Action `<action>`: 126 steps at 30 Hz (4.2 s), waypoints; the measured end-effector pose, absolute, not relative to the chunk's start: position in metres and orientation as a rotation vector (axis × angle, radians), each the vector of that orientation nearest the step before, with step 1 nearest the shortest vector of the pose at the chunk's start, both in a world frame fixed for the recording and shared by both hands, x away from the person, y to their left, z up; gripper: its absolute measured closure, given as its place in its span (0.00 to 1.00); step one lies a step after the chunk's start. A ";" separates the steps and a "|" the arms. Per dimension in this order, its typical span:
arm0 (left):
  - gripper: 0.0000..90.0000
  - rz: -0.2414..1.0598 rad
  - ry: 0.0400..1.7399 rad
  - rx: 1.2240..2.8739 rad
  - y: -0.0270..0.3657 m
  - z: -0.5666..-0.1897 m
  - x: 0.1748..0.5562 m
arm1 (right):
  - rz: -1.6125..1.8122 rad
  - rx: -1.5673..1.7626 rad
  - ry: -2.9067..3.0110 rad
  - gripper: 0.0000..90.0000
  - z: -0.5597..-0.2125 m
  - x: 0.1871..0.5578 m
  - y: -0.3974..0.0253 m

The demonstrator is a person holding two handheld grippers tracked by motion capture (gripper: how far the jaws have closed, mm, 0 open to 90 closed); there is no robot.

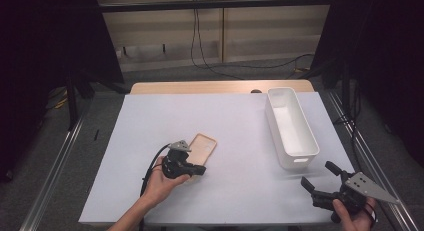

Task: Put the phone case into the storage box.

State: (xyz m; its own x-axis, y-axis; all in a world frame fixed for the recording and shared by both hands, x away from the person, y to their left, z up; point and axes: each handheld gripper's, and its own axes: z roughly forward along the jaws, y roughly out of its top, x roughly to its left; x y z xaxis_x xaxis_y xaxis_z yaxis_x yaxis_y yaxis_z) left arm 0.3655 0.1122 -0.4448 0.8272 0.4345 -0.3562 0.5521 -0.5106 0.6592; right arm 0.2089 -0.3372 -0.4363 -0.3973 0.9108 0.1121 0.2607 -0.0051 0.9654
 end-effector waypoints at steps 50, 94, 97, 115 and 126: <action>0.13 0.076 0.996 2.257 0.147 -0.420 0.425 | 1.431 1.220 1.695 0.01 -0.437 0.209 -0.338; 0.65 0.092 0.977 2.460 0.124 -0.436 0.423 | 1.426 1.209 1.706 0.01 -0.437 0.209 -0.338; 0.69 0.074 0.981 2.450 0.123 -0.436 0.422 | 1.426 1.210 1.707 0.01 -0.437 0.209 -0.338; 0.83 0.010 1.062 2.440 0.121 -0.435 0.428 | 1.429 1.215 1.708 0.01 -0.437 0.210 -0.337; 0.90 0.021 1.096 2.445 0.120 -0.434 0.429 | 1.429 1.212 1.709 0.01 -0.437 0.210 -0.336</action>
State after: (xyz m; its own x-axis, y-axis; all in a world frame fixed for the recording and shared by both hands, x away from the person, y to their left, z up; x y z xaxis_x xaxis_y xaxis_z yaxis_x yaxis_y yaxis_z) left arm 0.4293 0.1195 -0.4339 0.6825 0.7111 -0.1686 0.7040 -0.5778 0.4130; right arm 0.2104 -0.3360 -0.4372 -0.4061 0.9075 0.1070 0.2661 0.0054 0.9639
